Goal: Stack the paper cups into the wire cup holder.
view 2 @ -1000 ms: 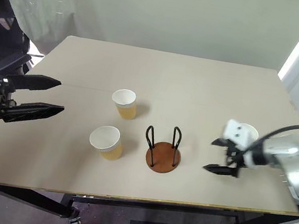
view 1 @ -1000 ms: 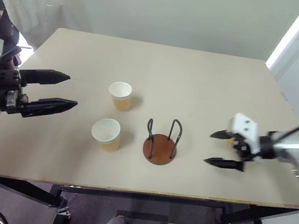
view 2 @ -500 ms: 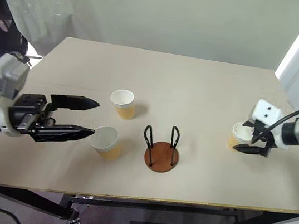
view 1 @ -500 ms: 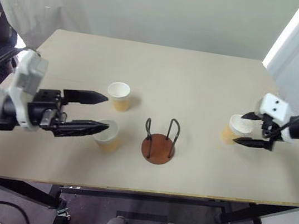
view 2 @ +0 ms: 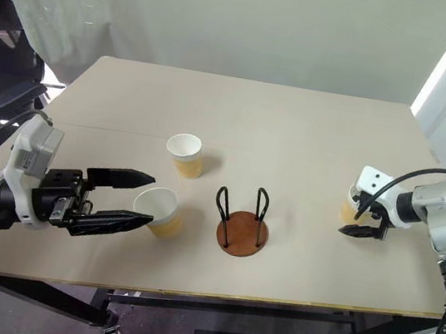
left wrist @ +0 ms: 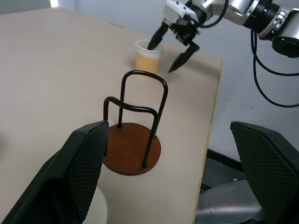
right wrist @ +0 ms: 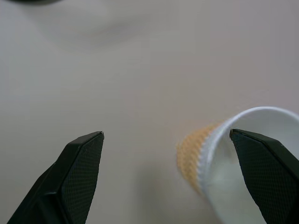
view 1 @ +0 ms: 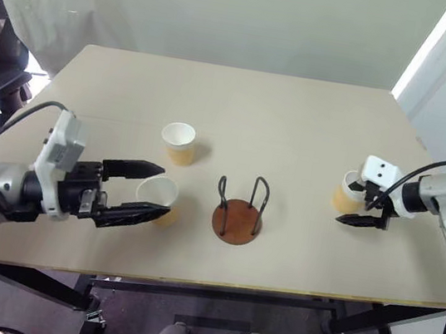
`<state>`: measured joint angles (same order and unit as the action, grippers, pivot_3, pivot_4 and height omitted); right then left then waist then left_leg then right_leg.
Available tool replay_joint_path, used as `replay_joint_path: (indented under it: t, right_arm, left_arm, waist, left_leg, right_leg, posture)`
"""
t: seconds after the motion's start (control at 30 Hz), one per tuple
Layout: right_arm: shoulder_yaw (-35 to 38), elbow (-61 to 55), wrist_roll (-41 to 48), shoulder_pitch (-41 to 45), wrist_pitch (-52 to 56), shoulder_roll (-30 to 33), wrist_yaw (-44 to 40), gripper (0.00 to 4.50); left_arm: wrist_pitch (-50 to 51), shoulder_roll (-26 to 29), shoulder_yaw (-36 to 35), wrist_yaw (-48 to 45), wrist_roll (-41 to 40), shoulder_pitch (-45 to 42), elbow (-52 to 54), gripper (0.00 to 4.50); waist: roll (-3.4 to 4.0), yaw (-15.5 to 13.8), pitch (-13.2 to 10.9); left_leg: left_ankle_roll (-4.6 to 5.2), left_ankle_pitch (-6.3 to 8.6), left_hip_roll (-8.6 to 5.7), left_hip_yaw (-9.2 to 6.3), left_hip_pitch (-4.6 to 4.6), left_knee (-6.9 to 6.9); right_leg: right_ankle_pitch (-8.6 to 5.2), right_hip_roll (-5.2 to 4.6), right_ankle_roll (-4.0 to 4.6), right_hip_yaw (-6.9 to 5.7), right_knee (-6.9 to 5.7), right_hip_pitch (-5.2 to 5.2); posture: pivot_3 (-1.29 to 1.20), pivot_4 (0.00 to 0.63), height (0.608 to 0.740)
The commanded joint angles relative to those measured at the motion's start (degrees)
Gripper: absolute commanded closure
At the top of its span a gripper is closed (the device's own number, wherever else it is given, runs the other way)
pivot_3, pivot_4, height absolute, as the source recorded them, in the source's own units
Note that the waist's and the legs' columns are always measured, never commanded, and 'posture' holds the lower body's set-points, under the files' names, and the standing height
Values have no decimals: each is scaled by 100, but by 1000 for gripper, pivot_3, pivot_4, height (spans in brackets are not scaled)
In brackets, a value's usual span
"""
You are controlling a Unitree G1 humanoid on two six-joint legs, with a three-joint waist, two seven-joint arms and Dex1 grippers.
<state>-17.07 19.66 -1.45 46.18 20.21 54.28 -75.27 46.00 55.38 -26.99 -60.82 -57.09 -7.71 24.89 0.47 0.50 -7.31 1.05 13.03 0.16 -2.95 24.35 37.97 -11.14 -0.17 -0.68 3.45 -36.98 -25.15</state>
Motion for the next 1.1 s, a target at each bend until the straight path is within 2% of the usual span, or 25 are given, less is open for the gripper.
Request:
replay_joint_path:
  t: [0.03, 0.07, 0.27, 0.4, 0.43, 0.6, 0.7, 0.8, 0.93, 1.1]
  right_arm:
    - [14, 160, -240, 167, -188, -57, 103, 415]
    - [7, 247, -297, 198, -226, -112, 144, 612]
    - [99, 661, -512, 369, -464, -289, 313, 2758]
    - [455, 169, -93, 491, -346, -141, -48, 4308]
    - [549, -12, 28, 511, -284, -93, -149, 4463]
    - [1169, -1916, 1395, 679, 886, 178, -943, 4463]
    - [1471, -2981, 2530, 1052, 1919, -228, -817, 4463]
    - [1510, -3500, 3122, 1264, 2605, -709, -352, 4463]
    - [1059, -3805, 3037, 1427, 3010, -1457, 563, 4463]
    - [460, -3662, 2554, 1430, 2874, -1697, 1071, 4463]
  left_arm:
    - [-78, 86, -228, 71, -46, 23, 184, 0]
    - [-78, 83, -241, 89, -44, 47, 196, 0]
    - [-118, 91, -281, 135, -11, 106, 203, 0]
    - [-156, 248, -436, -42, 61, 124, 20, 0]
    - [-160, 288, -479, -88, 65, 134, -26, 0]
    - [-181, 436, -620, -317, 194, 372, -165, 0]
    - [-248, 411, -523, -360, 251, 401, -219, 0]
    - [-285, 397, -391, -402, 296, 341, -261, 0]
    - [-278, 459, -264, -539, 285, 320, -261, 0]
    - [-316, 457, -315, -608, 367, 492, -187, 0]
  waist:
    - [0, -1, 0]
    - [0, 0, 0]
    - [0, 6, 0]
    - [2, 3, -1]
    - [6, 5, -4]
    - [11, 14, -7]
    - [8, 40, -5]
    - [-10, 52, 6]
    - [-8, 64, 5]
    - [-9, 54, 5]
  left_leg:
    - [0, -1, 0, 0, 0, 1]
    - [0, -2, 0, 0, -1, 1]
    - [-2, -2, 0, 0, -6, -2]
    - [-4, 0, 0, -1, -5, -4]
    - [-5, 0, 0, 0, -4, -5]
    - [-9, 3, 0, 4, 0, -18]
    - [-19, 1, 0, 4, -4, -29]
    - [-26, -3, 9, 1, -14, -39]
    - [-30, -10, 11, 0, -22, -39]
    - [-29, -12, 14, -2, -20, -40]
  right_leg:
    - [0, 0, 1, 0, 0, 1]
    - [1, 0, 1, 0, 0, 1]
    - [2, 0, 3, 1, -1, 3]
    - [0, 0, 5, 0, 0, 2]
    - [0, 0, 5, 0, 0, 1]
    - [-14, 1, 21, 0, 1, -7]
    - [-25, 6, 31, 1, 2, -9]
    - [-35, 19, 47, 2, 2, -5]
    - [-39, 22, 56, 5, -3, -5]
    - [-37, 21, 59, 2, -6, -9]
  posture:
    - [0, 150, 740]
    - [0, 150, 740]
    - [0, 150, 740]
    - [0, 150, 740]
    - [0, 150, 740]
    - [0, 150, 740]
    - [0, 150, 740]
    - [0, 150, 740]
    - [0, 150, 740]
    - [0, 150, 740]
